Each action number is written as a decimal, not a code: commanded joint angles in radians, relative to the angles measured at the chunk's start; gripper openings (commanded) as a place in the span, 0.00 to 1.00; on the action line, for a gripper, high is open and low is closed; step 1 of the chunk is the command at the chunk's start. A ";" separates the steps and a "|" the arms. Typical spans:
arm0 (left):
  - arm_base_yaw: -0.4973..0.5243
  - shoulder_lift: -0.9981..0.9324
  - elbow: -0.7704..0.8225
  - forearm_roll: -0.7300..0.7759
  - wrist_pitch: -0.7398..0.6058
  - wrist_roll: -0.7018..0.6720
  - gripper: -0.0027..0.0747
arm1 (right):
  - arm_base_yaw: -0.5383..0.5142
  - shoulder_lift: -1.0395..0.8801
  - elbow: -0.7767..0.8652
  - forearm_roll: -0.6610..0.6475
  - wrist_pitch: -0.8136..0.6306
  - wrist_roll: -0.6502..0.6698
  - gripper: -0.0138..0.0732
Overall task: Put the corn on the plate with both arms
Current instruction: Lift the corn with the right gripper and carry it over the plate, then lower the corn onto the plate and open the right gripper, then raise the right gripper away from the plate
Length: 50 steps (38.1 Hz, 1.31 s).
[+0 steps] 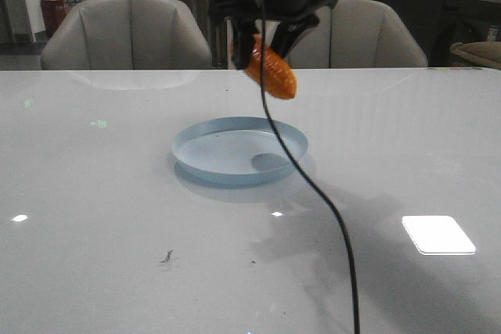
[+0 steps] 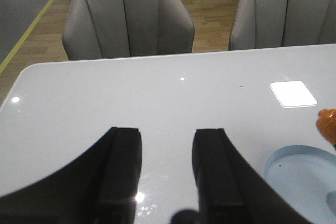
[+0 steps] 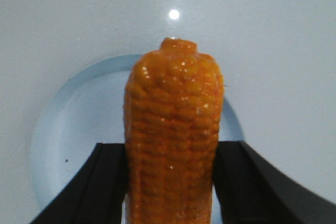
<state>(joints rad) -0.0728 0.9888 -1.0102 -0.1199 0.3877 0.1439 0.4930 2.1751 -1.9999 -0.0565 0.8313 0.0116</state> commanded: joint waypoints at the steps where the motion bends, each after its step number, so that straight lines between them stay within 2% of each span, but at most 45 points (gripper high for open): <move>1: 0.003 -0.018 -0.027 -0.015 -0.088 -0.003 0.44 | 0.022 -0.030 -0.036 -0.005 -0.070 -0.012 0.39; 21: 0.003 -0.018 -0.027 -0.015 -0.073 -0.003 0.44 | 0.033 0.082 -0.036 -0.005 -0.127 -0.012 0.40; 25: 0.003 -0.018 -0.027 -0.015 -0.073 -0.003 0.44 | 0.033 0.082 -0.036 -0.005 -0.130 -0.012 0.51; 31: 0.003 -0.018 -0.027 -0.015 -0.073 -0.003 0.44 | 0.033 0.082 -0.036 -0.005 -0.132 -0.012 0.79; 34: 0.003 -0.018 -0.027 -0.015 -0.073 -0.003 0.44 | 0.033 0.078 -0.036 -0.005 -0.132 -0.012 0.85; 43: 0.003 -0.018 -0.027 -0.015 -0.073 -0.003 0.44 | 0.032 0.019 -0.037 -0.021 -0.110 -0.012 0.85; 50: 0.003 -0.018 -0.027 -0.015 -0.073 -0.003 0.44 | 0.005 -0.103 -0.037 -0.023 -0.065 -0.012 0.85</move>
<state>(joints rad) -0.0728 0.9888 -1.0102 -0.1215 0.3912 0.1439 0.5220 2.2215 -1.9999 -0.0632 0.7886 0.0079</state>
